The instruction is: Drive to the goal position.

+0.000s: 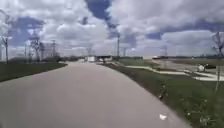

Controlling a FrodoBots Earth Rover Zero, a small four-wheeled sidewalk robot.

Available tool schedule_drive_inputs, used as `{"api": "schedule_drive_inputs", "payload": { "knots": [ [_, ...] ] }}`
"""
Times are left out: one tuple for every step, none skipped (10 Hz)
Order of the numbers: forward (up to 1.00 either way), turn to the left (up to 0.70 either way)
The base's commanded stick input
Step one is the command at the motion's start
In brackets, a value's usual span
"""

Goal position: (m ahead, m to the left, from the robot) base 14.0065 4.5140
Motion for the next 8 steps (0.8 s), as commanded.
{"api": "schedule_drive_inputs", "payload": {
  "knots": [
    [1.0, 0.0],
    [1.0, 0.0],
    [1.0, 0.0],
    [1.0, 0.0],
    [1.0, 0.0],
    [1.0, 0.22],
    [1.0, 0.0],
    [1.0, 0.0]
  ]
}}
